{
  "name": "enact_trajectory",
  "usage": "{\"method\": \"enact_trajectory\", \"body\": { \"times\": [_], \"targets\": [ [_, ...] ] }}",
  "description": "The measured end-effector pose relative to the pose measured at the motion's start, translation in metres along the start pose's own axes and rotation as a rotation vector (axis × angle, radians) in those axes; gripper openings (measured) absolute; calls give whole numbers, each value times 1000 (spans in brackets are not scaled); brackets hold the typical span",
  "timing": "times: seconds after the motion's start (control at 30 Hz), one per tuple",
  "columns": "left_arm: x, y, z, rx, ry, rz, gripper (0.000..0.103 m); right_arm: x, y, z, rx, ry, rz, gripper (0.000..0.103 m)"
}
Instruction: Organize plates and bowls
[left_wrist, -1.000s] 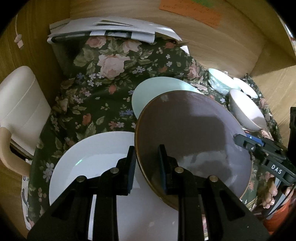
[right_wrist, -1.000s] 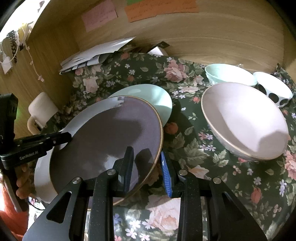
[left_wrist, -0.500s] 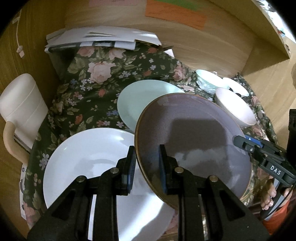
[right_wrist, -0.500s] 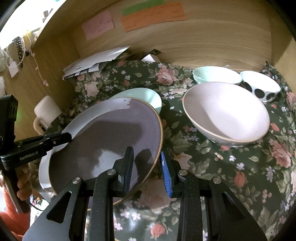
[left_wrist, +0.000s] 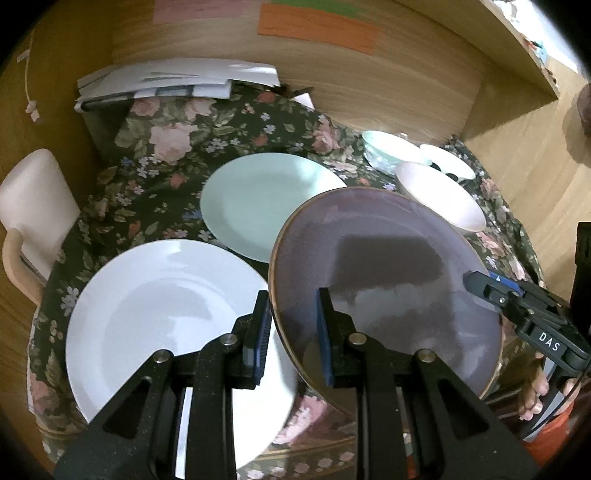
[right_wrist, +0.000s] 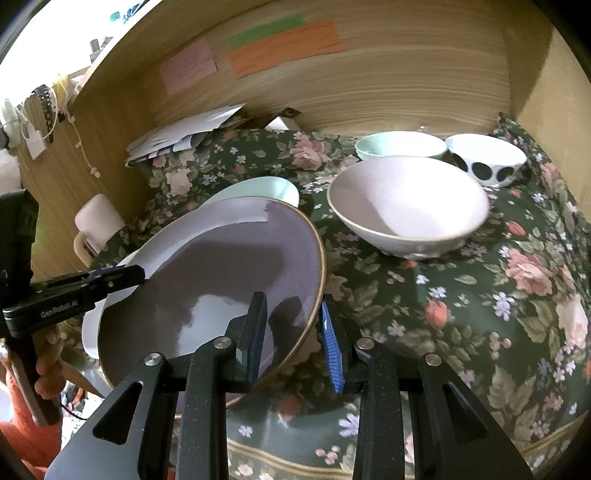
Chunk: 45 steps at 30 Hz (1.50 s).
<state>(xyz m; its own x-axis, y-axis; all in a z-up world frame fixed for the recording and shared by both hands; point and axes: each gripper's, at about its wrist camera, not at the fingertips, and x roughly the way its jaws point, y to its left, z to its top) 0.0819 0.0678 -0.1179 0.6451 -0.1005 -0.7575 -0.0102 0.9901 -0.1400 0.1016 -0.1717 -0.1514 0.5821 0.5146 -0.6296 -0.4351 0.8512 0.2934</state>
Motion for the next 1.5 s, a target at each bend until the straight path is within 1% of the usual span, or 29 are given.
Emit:
{"method": "enact_trajectory", "body": {
  "times": [0.23,0.47,0.8,1.13,1.33,1.5],
  "targets": [
    [5,-16,-8,19,23,-24,22,-8,-13,-9,25,7,-17,27],
    [15,-26,-15,12,52,-40,22,-12,-24,-17,39,19,-25,27],
    [32,-36,-21,9,95,-51,22,-8,-38,-21,66,45,-37,27],
    [50,-38,-17,5,124,-50,22,2,-50,-22,97,66,-33,28],
    [55,-39,-15,21,120,-39,22,9,-53,-21,94,77,-36,28],
    [57,-39,-16,34,112,-38,22,10,-52,-22,68,82,-45,28]
  ]
}}
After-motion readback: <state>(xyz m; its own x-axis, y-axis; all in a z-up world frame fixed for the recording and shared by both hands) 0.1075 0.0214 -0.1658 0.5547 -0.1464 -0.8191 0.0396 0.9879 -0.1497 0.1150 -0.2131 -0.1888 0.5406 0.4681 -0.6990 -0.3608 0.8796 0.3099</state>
